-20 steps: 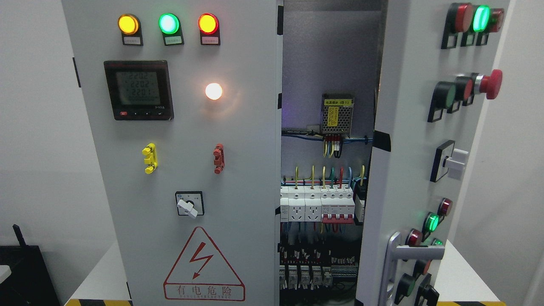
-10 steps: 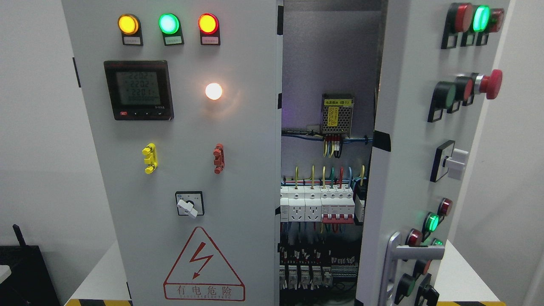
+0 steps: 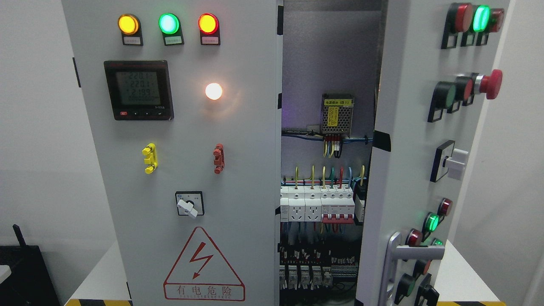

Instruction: Open door with both hands

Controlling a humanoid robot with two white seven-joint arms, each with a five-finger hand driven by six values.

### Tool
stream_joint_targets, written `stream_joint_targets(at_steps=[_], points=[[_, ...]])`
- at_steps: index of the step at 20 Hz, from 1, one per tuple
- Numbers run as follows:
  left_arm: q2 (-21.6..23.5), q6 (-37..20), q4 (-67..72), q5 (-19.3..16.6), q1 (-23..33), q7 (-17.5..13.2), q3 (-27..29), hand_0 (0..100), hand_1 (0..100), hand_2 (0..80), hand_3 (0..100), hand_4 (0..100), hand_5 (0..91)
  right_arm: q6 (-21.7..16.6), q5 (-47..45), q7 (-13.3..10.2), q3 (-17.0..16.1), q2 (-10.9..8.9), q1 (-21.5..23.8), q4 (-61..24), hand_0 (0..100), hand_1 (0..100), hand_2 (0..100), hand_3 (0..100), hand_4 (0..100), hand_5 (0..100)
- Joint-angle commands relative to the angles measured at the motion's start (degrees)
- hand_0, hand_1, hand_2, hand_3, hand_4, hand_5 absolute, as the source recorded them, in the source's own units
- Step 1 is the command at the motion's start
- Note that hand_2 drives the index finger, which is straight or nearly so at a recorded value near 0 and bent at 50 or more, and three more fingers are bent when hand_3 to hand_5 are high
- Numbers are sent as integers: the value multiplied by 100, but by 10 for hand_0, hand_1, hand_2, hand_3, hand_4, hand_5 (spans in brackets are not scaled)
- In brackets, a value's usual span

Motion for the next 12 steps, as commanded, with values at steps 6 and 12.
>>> stream_joint_targets(at_steps=[6,12], points=[[272,110,-3360,749,1044,-438,1202,120,389,0,0,0,0,4,-132,2,-5,-1,0,0,120,389,0,0,0,0],[799,40,-6793,1573,2383,-482,2917,120,389,0,0,0,0,4,-132,2,-5,-1,0,0,120,389,0,0,0,0]])
